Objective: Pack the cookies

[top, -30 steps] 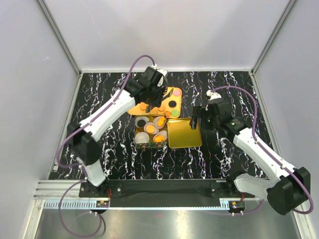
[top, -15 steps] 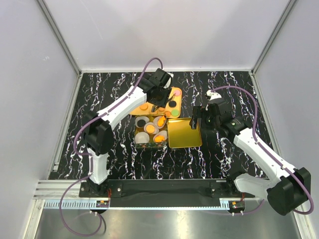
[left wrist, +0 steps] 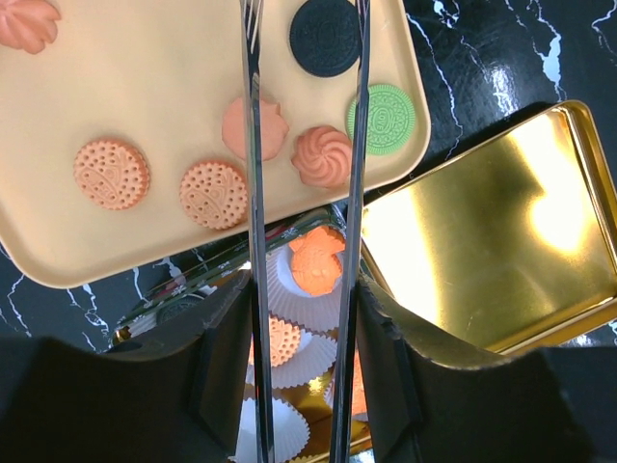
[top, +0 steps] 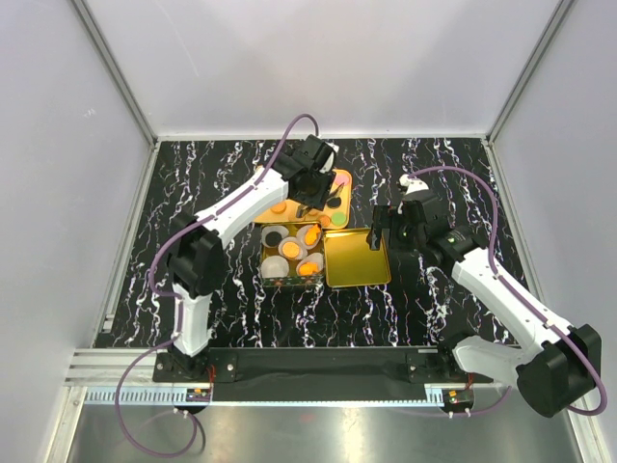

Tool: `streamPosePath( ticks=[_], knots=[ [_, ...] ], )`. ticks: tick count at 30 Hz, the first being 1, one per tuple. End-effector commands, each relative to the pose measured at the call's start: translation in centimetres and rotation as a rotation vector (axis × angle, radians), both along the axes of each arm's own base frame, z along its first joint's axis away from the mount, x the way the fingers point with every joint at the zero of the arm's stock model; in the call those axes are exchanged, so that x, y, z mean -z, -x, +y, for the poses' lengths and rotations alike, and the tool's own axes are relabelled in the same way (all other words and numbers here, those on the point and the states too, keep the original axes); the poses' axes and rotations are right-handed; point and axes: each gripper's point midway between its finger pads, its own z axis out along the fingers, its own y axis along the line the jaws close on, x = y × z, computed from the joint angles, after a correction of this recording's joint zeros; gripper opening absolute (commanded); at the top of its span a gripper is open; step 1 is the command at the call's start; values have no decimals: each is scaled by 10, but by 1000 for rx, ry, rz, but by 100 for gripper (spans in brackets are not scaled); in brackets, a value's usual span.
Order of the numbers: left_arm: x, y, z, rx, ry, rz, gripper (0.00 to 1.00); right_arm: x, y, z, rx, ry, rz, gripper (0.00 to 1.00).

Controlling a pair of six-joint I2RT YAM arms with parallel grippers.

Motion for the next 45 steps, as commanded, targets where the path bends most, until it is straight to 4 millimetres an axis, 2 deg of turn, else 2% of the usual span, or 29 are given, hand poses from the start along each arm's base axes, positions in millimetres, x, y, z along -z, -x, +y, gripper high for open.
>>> streamPosePath(
  ticks=[1,17,35,45],
  knots=[
    [-2,-11,-6,5,27,-32,48,-16,-7,4,-14,-27,-56,100],
    [11,-11,-13,20,35,-6,49,-18,-6,4,-16,-32,-62,100],
    [29,-2,-8,28,12,38,49,-15,-7,4,-15,-28,-57,100],
    [23,1,-6,29,15,30,49,-15,-7,5,-15,-28,-57,100]
  ],
)
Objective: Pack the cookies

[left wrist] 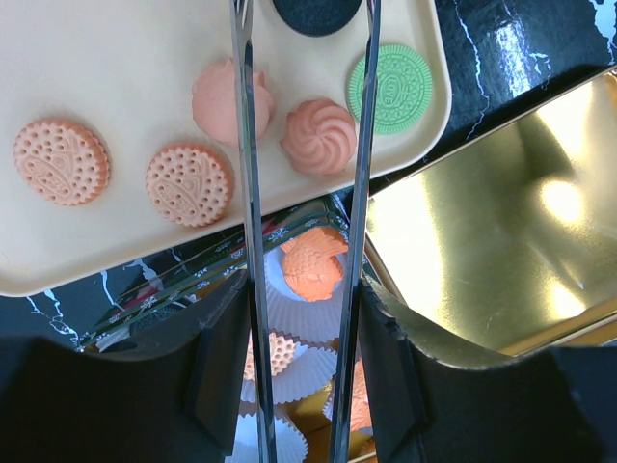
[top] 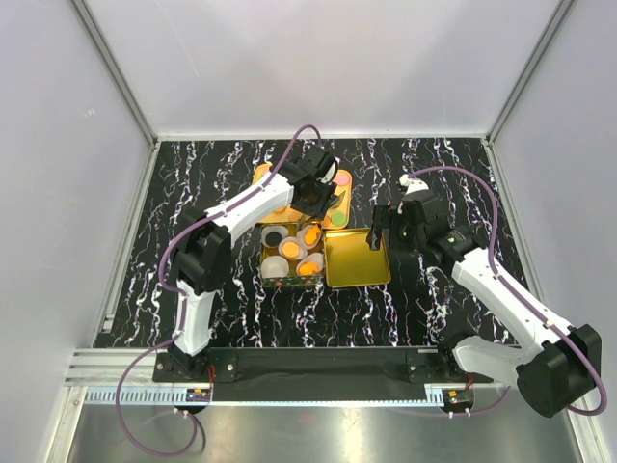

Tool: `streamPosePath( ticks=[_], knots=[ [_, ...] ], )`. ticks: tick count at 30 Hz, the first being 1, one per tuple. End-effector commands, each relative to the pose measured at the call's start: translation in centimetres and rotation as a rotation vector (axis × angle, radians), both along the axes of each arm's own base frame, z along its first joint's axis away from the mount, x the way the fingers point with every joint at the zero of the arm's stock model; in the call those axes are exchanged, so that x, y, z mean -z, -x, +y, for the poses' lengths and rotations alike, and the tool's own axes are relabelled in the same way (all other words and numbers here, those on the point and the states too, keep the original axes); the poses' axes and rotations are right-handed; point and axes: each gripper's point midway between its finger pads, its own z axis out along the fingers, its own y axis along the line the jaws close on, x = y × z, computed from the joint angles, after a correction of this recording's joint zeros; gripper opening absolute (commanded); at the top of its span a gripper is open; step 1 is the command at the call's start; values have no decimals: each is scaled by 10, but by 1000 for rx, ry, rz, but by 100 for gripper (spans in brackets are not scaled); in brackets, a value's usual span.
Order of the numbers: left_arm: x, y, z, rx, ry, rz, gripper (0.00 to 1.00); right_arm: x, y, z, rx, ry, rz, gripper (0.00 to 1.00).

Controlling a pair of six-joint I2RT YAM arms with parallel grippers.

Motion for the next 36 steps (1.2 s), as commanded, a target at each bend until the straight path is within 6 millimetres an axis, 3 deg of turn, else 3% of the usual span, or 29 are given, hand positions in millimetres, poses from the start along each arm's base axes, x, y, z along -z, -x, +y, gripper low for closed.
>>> streamPosePath(
  ticks=[1,13,36],
  knots=[
    [-18,-6,-5,12,47,-50,49,-15,-7,4,-14,-27,-57,100],
    [-38,-8,0,4,48,-88,41,-14,-8,5,-14,-25,-53,100],
    [-70,-25,5,-34,52,-172,41,-15,-7,4,-10,-23,-56,100]
  ],
)
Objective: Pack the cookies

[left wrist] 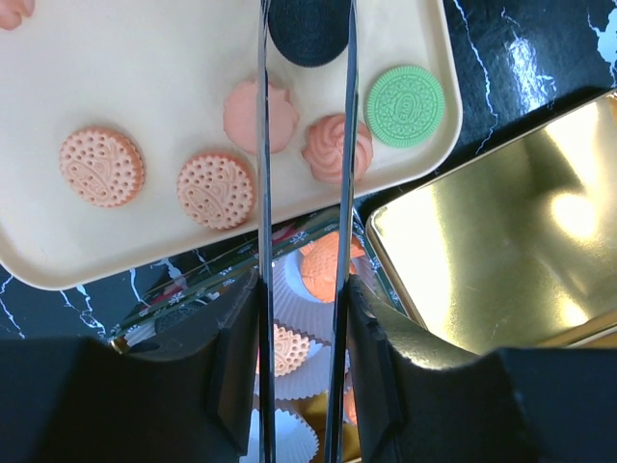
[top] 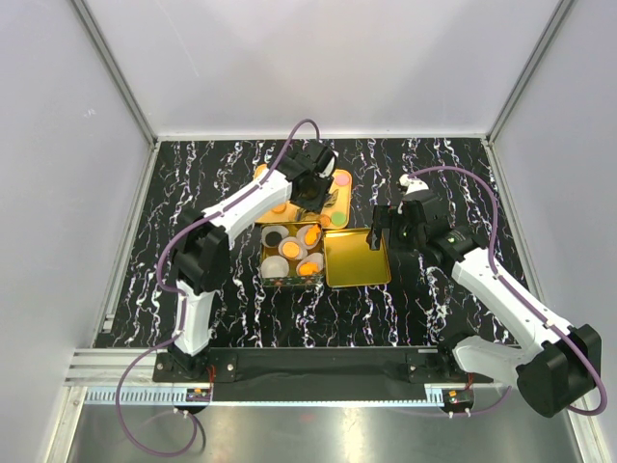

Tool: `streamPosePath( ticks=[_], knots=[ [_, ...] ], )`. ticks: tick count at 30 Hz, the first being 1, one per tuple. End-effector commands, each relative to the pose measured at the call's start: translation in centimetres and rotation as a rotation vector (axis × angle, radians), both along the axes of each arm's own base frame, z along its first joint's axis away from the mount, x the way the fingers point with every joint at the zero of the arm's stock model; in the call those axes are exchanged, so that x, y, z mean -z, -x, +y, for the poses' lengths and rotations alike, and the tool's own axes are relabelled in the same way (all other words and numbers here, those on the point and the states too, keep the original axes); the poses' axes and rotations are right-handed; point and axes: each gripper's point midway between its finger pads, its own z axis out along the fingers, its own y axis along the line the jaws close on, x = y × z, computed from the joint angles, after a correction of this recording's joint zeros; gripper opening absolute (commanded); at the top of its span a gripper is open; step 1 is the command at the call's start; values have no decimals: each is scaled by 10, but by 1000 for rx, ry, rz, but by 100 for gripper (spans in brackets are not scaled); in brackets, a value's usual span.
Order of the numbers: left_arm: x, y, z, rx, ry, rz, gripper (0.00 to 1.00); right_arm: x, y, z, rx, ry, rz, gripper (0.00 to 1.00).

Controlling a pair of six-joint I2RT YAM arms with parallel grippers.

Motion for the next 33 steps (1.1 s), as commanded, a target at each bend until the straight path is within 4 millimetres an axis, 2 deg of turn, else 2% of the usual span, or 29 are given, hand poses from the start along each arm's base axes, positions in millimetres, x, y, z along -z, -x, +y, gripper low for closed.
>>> streamPosePath(
  ticks=[1,12,19,27,31,33],
  knots=[
    [-57,-17,-1,-15,68,-137,41,-14,-7,3,-8,-23,-54,100],
    [-74,-24,4,-30,82,-168,40,-15,-8,4,-8,-22,-56,100],
    [-83,-21,9,-37,88,-177,40,-15,-8,3,-7,-22,-56,100],
    [-111,-6,18,-41,120,-200,40,-14,-9,5,-11,-21,-50,100],
    [-118,4,23,-46,140,-202,40,-14,-8,5,-14,-22,-49,100],
    [-114,12,27,-47,140,-188,40,-15,-9,5,-14,-24,-52,100]
  ],
)
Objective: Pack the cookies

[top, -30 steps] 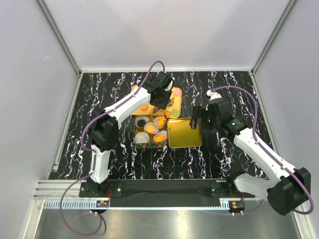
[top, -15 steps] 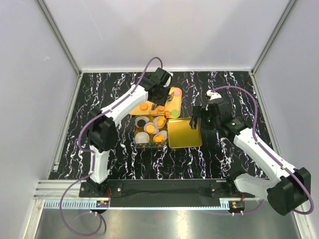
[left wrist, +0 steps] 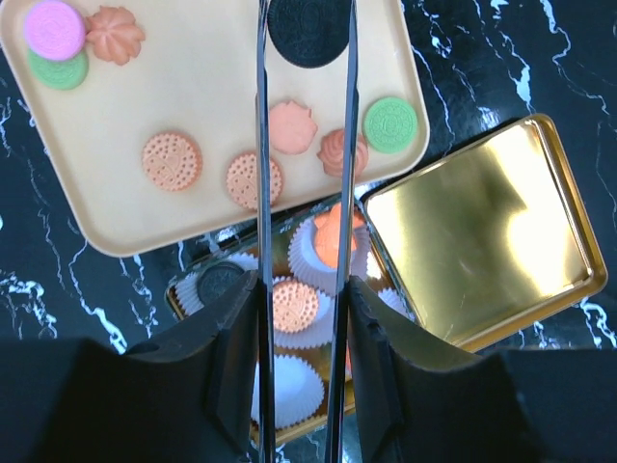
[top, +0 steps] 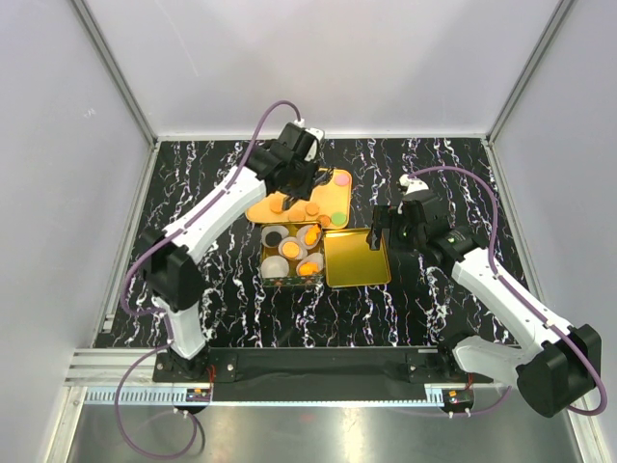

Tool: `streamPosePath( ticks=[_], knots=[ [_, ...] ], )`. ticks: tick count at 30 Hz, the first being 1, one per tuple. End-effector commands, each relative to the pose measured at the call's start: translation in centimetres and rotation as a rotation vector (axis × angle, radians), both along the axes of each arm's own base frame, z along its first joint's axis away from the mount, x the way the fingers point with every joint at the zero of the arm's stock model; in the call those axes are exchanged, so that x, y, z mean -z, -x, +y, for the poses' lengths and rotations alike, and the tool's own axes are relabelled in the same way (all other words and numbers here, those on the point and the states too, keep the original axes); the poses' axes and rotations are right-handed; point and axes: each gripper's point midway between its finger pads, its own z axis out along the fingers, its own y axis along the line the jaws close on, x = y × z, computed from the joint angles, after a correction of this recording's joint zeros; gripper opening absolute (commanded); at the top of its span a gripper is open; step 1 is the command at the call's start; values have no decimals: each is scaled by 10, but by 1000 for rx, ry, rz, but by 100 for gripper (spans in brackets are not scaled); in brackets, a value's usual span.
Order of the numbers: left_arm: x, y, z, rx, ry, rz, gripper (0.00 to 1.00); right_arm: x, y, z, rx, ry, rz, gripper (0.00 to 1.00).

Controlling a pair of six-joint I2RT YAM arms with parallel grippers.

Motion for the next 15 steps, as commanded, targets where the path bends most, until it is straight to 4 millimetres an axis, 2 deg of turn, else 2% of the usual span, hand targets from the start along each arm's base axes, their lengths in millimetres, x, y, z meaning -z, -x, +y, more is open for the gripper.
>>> streamPosePath(
  ticks=[1,6,7,9,10,11,13,15],
  knots=[
    [-32,11,11,-18,57,-65,40,-15,-9,5,-14,-24,-51,100],
    [-37,31,24,-20,69,-70,40,-16,-10,5,-14,-24,-52,100],
    [-33,35,28,-23,64,-61,40,-16,-9,5,-16,-24,-51,100],
    [-42,46,33,-19,79,-73,40,-16,-9,5,-13,-23,-53,100],
    [-36,51,37,-20,69,-60,40,-14,-9,5,-12,-20,-49,100],
    [-43,57,43,-22,76,-73,40,-14,-10,5,-11,-19,-50,100],
    [-34,69,50,-20,67,-54,40,-13,-10,3,-6,-14,-47,100],
    [-38,81,57,-14,81,-58,40,-13,-10,4,-7,-12,-46,100]
  ],
)
